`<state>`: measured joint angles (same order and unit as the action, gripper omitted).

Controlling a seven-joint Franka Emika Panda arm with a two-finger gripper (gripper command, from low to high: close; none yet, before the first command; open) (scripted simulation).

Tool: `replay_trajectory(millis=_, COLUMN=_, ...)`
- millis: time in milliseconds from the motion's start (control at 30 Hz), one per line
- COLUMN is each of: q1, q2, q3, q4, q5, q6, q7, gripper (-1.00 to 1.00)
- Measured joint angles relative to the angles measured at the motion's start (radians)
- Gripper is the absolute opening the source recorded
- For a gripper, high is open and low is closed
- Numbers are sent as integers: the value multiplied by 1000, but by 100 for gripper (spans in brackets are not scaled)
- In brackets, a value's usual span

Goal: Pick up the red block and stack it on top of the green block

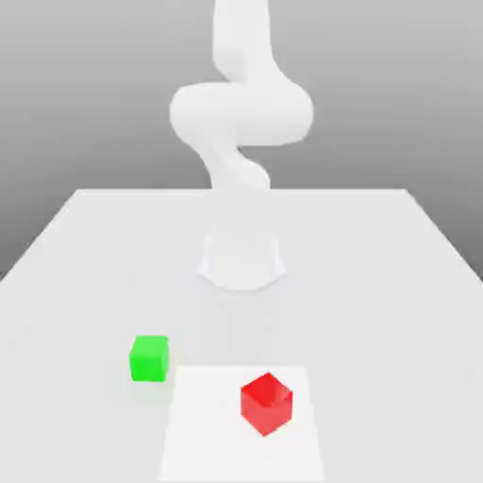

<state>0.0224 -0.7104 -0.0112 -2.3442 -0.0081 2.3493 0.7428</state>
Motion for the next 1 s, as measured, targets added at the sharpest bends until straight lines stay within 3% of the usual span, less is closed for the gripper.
replay_trajectory(millis=667, q1=138, q2=733, q3=-63, q4=-356, q5=15, q6=404, q7=-524, gripper=0)
replay_trajectory(millis=867, q1=114, q2=951, q3=-31, q4=-345, q5=54, q6=580, q7=-575, gripper=0)
replay_trajectory(millis=900, q1=109, q2=977, q3=-25, q4=-341, q5=58, q6=602, q7=-578, gripper=-100)
replay_trajectory(millis=1000, q1=109, q2=977, q3=-25, q4=-341, q5=58, q6=601, q7=-578, gripper=-100)
